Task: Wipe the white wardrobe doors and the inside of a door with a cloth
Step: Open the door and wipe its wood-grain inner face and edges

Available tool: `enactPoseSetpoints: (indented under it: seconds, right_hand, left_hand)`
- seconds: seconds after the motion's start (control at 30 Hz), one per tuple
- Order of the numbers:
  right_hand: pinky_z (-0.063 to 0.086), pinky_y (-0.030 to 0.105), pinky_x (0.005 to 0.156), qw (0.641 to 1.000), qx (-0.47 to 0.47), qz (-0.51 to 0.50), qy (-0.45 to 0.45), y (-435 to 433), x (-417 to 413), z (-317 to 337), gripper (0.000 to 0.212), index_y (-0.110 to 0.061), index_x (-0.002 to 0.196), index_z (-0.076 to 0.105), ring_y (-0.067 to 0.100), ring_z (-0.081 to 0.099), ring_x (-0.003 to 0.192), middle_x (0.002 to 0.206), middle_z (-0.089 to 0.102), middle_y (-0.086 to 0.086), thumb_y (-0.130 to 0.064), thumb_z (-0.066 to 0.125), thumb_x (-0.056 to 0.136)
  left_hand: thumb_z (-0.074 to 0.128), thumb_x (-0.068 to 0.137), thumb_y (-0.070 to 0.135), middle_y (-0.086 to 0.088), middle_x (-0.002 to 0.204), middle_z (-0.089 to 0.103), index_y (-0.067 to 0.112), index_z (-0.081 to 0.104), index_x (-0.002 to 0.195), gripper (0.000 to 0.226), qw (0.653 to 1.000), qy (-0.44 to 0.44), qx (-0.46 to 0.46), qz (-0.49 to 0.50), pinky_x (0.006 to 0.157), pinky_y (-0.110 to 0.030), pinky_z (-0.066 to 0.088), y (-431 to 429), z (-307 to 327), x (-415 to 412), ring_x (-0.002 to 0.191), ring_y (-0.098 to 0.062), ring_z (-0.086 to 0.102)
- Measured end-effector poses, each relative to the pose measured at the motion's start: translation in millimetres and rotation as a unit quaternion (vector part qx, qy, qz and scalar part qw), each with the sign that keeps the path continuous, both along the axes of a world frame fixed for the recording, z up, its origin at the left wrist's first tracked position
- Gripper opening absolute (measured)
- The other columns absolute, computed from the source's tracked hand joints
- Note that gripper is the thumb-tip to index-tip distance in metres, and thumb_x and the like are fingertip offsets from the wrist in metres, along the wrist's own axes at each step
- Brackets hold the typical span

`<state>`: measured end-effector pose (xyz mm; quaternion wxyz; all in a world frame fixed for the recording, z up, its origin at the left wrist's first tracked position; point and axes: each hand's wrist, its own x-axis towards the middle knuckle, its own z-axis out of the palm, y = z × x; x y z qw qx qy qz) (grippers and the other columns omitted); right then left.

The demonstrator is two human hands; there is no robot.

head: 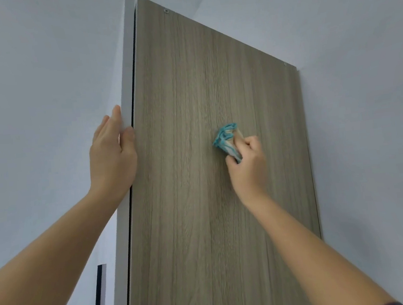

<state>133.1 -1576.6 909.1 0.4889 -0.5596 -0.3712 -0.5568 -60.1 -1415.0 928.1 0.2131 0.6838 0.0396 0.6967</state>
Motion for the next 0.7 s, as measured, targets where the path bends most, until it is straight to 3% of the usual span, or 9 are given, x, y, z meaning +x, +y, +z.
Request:
enactPoseSetpoints:
  seconds: [0.2,0.33,0.47,0.6,0.7]
  right_hand:
    - [0.047,0.026,0.064,0.994,-0.028,0.041,-0.093,35,-53,-13,0.044,-0.005,0.125,0.061,0.014,0.05,0.079,0.094,0.046,-0.004,-0.001,0.068,0.082]
    - [0.05,0.028,0.069,0.985,-0.078,0.04,-0.148,56,-82,-25,0.048,-0.004,0.13,0.058,0.016,0.052,0.087,0.101,0.054,0.004,-0.011,0.07,0.085]
    - [0.051,0.03,0.069,0.964,-0.145,0.043,-0.219,67,-102,-44,0.052,-0.002,0.132,0.056,0.02,0.052,0.092,0.106,0.056,0.007,-0.013,0.072,0.083]
    - [0.052,0.036,0.063,0.938,-0.182,0.025,-0.295,66,-99,-53,0.049,-0.006,0.132,0.058,0.023,0.054,0.087,0.107,0.058,0.008,-0.016,0.07,0.086]
    - [0.053,0.038,0.063,0.924,-0.195,0.015,-0.327,57,-88,-47,0.047,-0.007,0.133,0.058,0.024,0.055,0.088,0.108,0.06,0.009,-0.017,0.069,0.087]
  left_hand:
    - [0.051,0.099,0.031,0.018,0.149,0.042,0.033,0.042,0.146,0.048,0.995,0.016,-0.039,-0.09,0.12,-0.038,0.025,10,8,-13,0.144,-0.007,0.03]
    - [0.057,0.092,0.037,0.019,0.144,0.049,0.036,0.048,0.142,0.05,0.992,0.034,-0.041,-0.114,0.116,-0.036,0.032,19,11,-19,0.136,-0.005,0.043]
    - [0.058,0.091,0.035,0.024,0.13,0.057,0.035,0.05,0.141,0.05,0.991,0.035,-0.047,-0.123,0.092,-0.017,0.043,16,13,-20,0.1,-0.003,0.059]
    - [0.059,0.087,0.042,0.024,0.138,0.053,0.036,0.049,0.14,0.055,0.988,0.034,-0.045,-0.147,0.107,-0.036,0.043,17,11,-22,0.122,-0.002,0.055]
    - [0.051,0.098,0.032,0.019,0.149,0.041,0.03,0.039,0.148,0.051,0.987,0.027,-0.048,-0.153,0.118,-0.035,0.029,10,1,-19,0.138,0.0,0.036]
